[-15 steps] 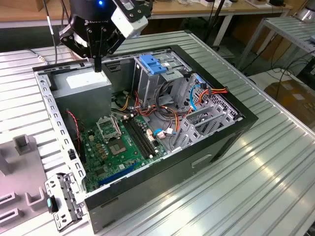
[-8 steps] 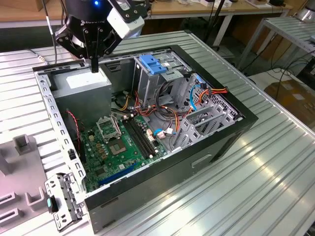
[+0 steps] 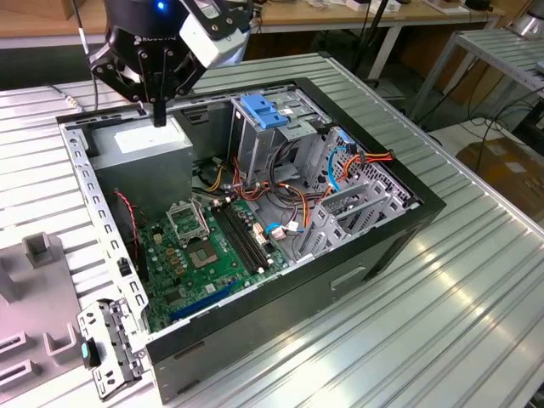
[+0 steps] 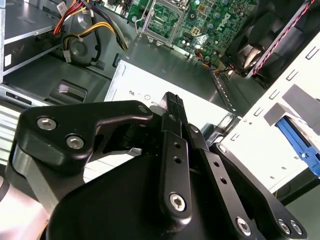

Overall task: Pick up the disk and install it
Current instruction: 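Reach for the disk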

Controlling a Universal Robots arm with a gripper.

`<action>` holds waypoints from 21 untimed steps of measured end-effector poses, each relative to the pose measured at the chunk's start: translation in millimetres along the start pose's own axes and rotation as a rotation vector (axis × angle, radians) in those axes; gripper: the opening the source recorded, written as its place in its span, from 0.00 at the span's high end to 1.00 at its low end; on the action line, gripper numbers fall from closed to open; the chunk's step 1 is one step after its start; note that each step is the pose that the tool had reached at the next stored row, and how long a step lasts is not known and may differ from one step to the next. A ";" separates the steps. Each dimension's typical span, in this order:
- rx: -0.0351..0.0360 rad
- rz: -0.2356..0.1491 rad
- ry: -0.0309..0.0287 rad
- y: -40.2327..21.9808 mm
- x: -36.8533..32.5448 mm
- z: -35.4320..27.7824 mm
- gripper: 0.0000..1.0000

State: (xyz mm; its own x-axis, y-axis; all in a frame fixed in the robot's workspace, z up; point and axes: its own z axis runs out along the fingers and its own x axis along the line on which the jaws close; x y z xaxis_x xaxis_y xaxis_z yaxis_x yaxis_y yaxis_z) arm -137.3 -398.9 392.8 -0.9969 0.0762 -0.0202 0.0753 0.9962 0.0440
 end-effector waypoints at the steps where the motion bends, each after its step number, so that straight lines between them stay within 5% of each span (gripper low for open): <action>1: 0.0000 0.000 0.0004 -0.1 0.9 0.0 0.89; 21: 0.0004 0.000 0.0044 -1.0 12.4 0.3 0.89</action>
State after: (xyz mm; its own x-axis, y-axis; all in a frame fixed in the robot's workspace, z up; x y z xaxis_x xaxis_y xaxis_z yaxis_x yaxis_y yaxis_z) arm -149.8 -398.9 392.2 -0.9970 0.0762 -0.0158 0.0755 0.9962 0.0437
